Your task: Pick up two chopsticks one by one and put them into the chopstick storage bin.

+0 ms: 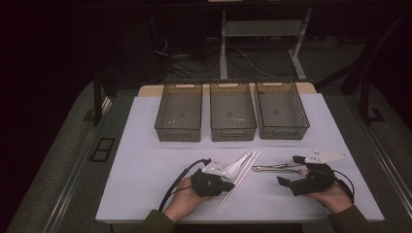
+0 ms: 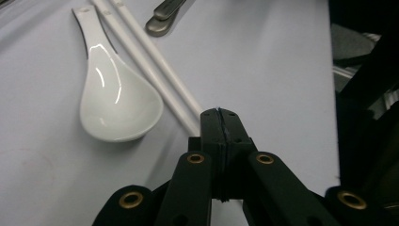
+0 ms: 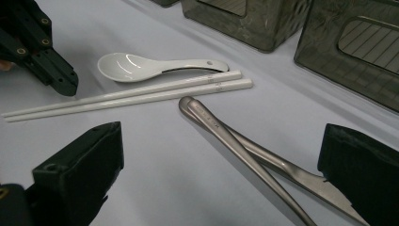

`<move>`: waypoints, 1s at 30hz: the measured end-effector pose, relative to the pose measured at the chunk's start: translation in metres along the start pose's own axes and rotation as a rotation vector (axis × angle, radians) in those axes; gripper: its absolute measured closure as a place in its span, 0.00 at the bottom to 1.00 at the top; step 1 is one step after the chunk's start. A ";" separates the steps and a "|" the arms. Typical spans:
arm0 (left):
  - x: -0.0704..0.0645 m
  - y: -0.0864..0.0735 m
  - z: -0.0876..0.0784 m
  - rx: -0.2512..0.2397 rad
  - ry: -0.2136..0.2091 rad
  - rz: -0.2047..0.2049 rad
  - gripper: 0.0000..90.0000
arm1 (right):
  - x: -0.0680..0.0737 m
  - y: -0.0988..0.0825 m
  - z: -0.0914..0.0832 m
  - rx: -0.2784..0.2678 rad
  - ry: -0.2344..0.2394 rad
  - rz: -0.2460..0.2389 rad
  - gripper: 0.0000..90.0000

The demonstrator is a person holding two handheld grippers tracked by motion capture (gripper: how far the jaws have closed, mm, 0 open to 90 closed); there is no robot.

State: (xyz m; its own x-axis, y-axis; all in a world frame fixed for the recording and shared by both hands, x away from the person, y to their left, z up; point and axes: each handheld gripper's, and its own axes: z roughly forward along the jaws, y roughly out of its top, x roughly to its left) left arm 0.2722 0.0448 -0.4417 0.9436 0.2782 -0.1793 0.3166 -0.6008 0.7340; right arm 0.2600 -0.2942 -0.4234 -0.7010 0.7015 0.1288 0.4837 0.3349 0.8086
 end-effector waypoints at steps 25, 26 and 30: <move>-0.004 -0.004 -0.001 0.041 0.019 -0.005 0.99 | 0.000 0.000 -0.001 0.004 -0.005 0.004 0.01; -0.004 -0.002 -0.002 0.036 0.021 -0.001 0.99 | 0.000 0.000 -0.001 0.004 -0.005 0.004 0.01; -0.003 0.004 -0.003 0.019 0.032 -0.018 0.94 | -0.001 0.000 0.000 0.008 -0.005 0.005 0.01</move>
State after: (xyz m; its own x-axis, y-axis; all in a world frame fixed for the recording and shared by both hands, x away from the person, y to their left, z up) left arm 0.2709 0.0437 -0.4362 0.9344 0.3128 -0.1705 0.3352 -0.6100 0.7180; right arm 0.2603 -0.2947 -0.4232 -0.6961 0.7061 0.1301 0.4915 0.3366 0.8032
